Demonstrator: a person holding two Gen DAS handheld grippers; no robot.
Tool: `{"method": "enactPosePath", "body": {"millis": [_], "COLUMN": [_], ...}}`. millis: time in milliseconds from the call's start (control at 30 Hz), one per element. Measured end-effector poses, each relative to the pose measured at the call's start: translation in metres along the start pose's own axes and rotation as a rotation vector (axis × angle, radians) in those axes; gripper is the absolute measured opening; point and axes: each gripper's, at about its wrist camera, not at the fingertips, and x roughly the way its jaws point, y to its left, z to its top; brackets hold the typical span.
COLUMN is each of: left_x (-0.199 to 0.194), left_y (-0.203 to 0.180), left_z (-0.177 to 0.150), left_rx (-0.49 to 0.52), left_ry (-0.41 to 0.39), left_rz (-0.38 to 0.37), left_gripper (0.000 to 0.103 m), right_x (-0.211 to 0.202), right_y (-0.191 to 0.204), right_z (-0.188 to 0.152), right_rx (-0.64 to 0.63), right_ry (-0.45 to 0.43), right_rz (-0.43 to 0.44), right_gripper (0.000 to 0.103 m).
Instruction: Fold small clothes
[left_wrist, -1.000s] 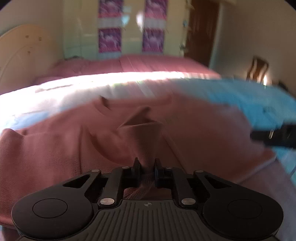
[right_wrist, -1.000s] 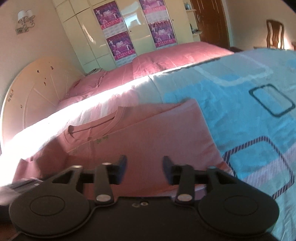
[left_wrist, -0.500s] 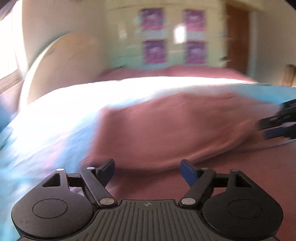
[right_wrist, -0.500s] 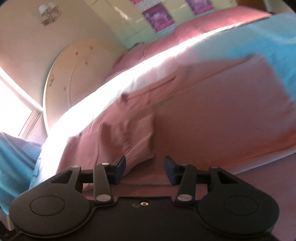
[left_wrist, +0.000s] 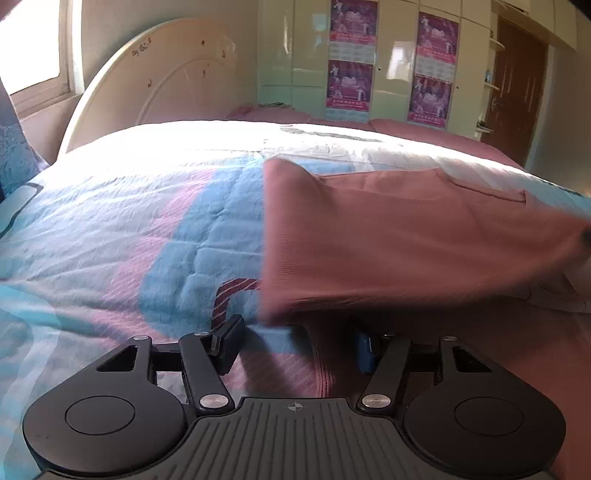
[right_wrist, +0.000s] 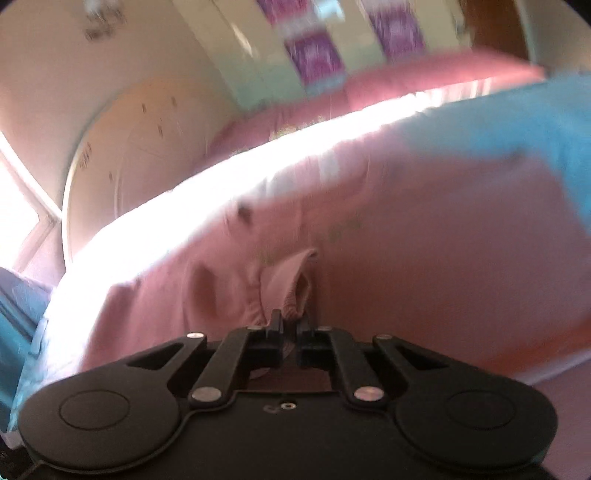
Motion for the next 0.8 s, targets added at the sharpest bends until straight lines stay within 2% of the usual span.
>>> {"method": "enactPosePath", "body": {"millis": [67,100,133,233,400,433,500,800], "left_x": [0.002,0.001,-0.001,0.001,-0.001,0.000,0.000,0.006], "left_y": [-0.002,-0.004,-0.005,-0.005,-0.012,-0.009,-0.005,-0.008], "left_z": [0.005,0.008,0.009,0.013,0.018,0.018,0.019,0.022], "left_rx": [0.023,0.033,0.036,0.031,0.057,0.045,0.008,0.023], "left_ry": [-0.001,-0.007,-0.017,-0.011,-0.018,-0.014,-0.017,0.003], "left_rz": [0.007,0.010,0.001,-0.030,-0.022,-0.035,-0.055,-0.062], "left_gripper": [0.058,0.051,0.040,0.022,0.020,0.009,0.009,0.009], "right_x": [-0.028,-0.035,-0.036,-0.036,-0.037,-0.037,-0.034,-0.029], "right_y": [-0.006,-0.011,-0.016,-0.036,-0.037,-0.037,-0.037,-0.052], "right_z": [0.007,0.008,0.008,0.007,0.002,-0.002,-0.003,-0.017], "right_rx": [-0.023,-0.058,-0.082,-0.055,-0.064,-0.062,-0.057,-0.015], "right_ry": [-0.102,-0.123,-0.108,-0.058,-0.047,-0.045,-0.035,-0.002], "right_rz": [-0.056,-0.112,-0.140,-0.140,-0.123,-0.121,-0.132,-0.130], "right_gripper": [0.006,0.006,0.006,0.006,0.006,0.006,0.006,0.006]}}
